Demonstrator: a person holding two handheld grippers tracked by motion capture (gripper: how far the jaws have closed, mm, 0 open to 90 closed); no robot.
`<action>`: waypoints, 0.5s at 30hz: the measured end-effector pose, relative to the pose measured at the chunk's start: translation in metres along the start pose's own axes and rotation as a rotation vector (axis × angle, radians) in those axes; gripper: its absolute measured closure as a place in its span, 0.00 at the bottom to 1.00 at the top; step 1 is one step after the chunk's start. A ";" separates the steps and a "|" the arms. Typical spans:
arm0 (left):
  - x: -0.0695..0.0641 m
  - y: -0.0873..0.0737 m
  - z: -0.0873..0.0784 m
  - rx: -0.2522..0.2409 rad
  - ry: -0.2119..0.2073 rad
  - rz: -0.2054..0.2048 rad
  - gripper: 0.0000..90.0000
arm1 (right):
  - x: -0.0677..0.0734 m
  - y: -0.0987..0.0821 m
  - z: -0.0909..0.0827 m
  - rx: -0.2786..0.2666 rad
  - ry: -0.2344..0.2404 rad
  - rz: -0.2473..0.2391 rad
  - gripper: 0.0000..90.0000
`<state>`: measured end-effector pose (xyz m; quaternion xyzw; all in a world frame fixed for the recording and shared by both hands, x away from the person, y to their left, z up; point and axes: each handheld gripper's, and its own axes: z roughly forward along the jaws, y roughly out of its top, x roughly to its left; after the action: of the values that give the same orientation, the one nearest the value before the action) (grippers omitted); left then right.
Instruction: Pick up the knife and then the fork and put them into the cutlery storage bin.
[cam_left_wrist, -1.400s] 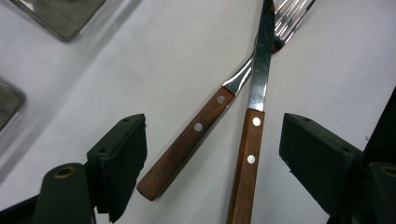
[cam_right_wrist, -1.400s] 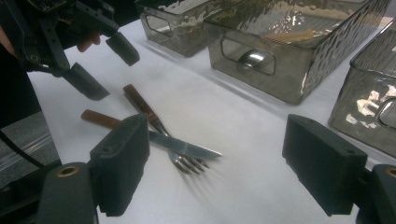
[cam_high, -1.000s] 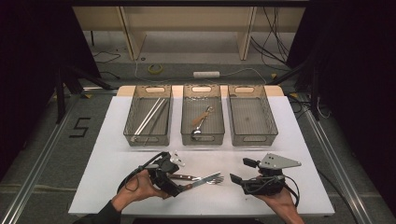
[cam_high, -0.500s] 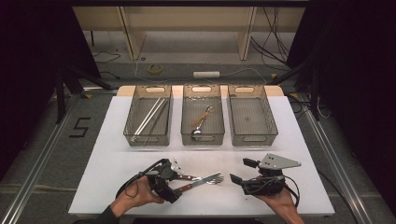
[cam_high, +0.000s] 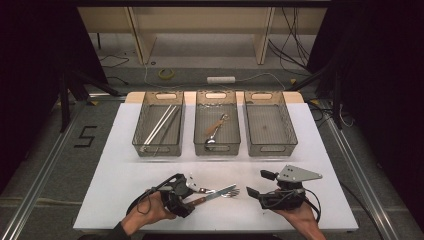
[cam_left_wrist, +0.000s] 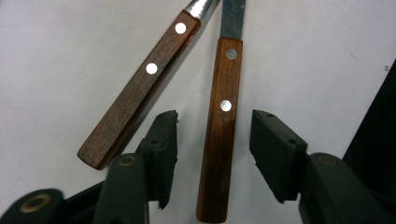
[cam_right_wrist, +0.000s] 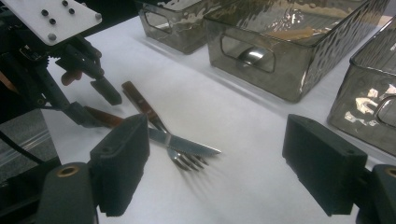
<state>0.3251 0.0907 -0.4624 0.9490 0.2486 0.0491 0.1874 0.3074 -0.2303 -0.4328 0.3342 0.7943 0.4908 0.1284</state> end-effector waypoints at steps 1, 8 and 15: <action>0.000 0.000 0.000 0.000 -0.002 0.004 0.60 | 0.001 0.000 0.000 -0.002 0.002 0.000 0.27; -0.001 -0.001 0.002 0.006 -0.005 0.008 0.68 | 0.003 0.001 0.002 0.004 0.002 -0.008 0.27; -0.001 -0.001 0.004 0.008 -0.019 0.009 0.75 | 0.003 0.001 0.002 0.008 0.004 -0.008 0.27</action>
<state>0.3244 0.0893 -0.4662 0.9513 0.2425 0.0403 0.1859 0.3070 -0.2265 -0.4328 0.3303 0.7979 0.4878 0.1275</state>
